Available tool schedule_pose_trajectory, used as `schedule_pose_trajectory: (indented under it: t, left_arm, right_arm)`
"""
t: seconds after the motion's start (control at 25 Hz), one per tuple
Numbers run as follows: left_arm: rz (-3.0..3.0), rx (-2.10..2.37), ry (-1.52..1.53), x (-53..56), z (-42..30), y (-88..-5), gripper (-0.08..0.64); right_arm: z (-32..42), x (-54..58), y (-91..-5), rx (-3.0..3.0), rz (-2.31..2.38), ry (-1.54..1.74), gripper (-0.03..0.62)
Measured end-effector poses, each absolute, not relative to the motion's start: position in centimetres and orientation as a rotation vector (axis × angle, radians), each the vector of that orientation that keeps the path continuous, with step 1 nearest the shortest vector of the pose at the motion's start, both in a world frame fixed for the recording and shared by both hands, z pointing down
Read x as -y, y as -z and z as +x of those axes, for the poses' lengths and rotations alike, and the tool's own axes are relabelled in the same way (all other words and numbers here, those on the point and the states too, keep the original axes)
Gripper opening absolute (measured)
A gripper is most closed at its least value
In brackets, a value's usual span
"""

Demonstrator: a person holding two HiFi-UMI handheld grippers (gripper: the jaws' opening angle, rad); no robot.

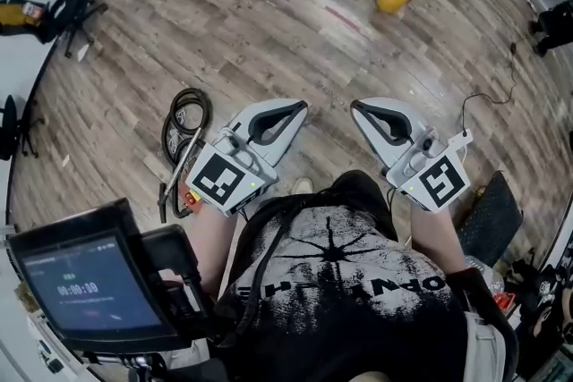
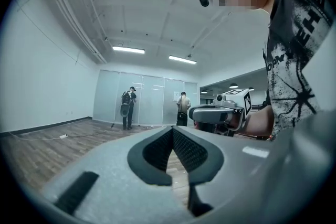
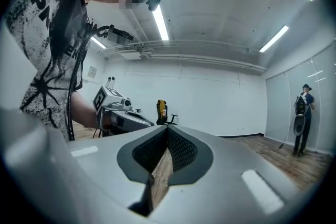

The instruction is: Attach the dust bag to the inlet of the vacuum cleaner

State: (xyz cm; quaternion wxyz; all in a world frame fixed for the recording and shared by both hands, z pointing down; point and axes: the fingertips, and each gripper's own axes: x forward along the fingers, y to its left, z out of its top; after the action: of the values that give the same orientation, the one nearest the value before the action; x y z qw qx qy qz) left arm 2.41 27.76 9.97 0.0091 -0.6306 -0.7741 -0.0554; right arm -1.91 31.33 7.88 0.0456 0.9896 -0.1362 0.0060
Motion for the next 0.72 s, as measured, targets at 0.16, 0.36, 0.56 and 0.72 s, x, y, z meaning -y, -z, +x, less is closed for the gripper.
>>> schedule_pose_trajectory:
  t: [0.16, 0.36, 0.56, 0.72]
  left_arm:
    - [-2.034, 2.356, 0.241, -31.8, 6.8, -12.1, -0.002]
    - [-2.149, 2.258, 0.279, -35.5, 10.3, -11.8, -0.002]
    - [-2.300, 2.116, 0.336, -41.3, 14.5, -11.2, -0.002]
    - [-2.369, 2.038, 0.317, -47.1, 16.6, -11.6, -0.002]
  right_arm:
    - [2.9, -35.3, -9.1, 0.527, 3.017, -0.028, 0.000]
    - [7.6, -39.4, -7.9, 0.676, 2.989, 0.006, 0.000]
    - [12.4, -45.4, -7.6, 0.894, 2.948, 0.010, 0.000]
    - [13.9, -51.9, -8.8, 0.982, 2.928, -0.015, 0.000]
